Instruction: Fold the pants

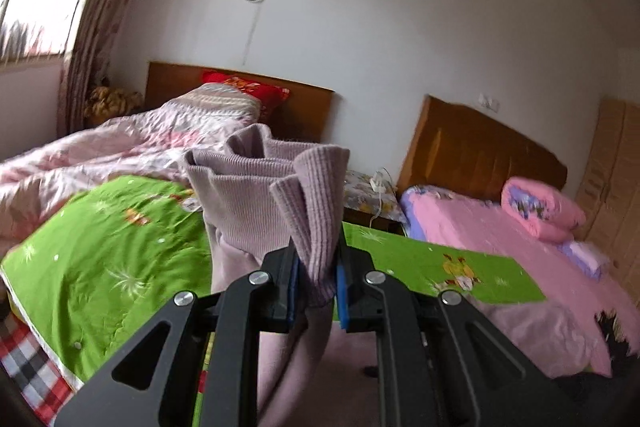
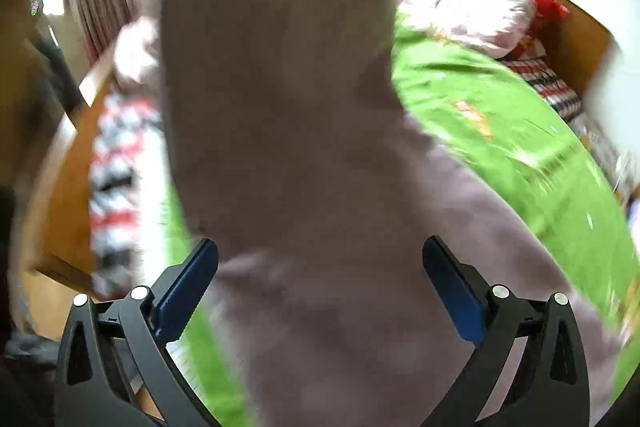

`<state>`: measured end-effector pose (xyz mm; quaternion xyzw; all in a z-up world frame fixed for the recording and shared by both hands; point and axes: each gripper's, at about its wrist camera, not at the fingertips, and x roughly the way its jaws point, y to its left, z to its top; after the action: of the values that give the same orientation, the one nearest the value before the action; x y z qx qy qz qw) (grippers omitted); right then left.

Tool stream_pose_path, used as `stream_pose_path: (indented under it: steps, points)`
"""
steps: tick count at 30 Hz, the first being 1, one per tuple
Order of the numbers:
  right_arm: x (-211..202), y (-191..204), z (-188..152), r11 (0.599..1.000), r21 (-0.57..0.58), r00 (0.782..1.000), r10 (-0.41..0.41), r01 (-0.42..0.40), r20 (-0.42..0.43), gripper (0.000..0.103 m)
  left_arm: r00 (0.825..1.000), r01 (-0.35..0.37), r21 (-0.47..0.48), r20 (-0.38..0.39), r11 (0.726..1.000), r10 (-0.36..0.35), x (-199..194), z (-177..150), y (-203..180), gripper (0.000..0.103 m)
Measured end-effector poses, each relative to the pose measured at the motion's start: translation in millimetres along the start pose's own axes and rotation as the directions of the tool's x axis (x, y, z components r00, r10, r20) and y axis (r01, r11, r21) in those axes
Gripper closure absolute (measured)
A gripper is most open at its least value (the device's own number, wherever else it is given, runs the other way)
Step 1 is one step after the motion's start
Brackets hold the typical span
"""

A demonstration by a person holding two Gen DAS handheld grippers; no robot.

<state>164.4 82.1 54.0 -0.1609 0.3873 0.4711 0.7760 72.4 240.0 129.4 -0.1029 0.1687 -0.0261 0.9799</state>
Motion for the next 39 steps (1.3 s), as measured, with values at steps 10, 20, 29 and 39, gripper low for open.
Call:
stream_pose_path:
  steps: [10, 20, 29, 39]
  points:
    - [-240.3, -132.0, -189.1, 0.711, 0.698, 0.873, -0.283, -0.086, 0.396, 0.004, 0.945, 0.305, 0.408, -0.240, 0.860, -0.221, 26.7, -97.6, -190.8, 0.089]
    - [-165.4, -133.8, -207.7, 0.456, 0.796, 0.903, 0.039, -0.398, 0.429, 0.004, 0.858, 0.428, 0.255, -0.416, 0.867, -0.302, 81.2, -156.0, -185.8, 0.089]
    - [-92.0, -146.3, -138.9, 0.349, 0.856, 0.924, 0.174, -0.381, 0.340, 0.006, 0.879, 0.432, 0.226, -0.323, 0.873, -0.351, 62.8, -149.9, -186.3, 0.084]
    - [-81.2, -137.6, -138.1, 0.476, 0.841, 0.963, 0.056, -0.257, 0.263, 0.085, 0.947, 0.276, 0.146, -0.213, 0.950, -0.242, -25.9, -147.5, -76.2, 0.014]
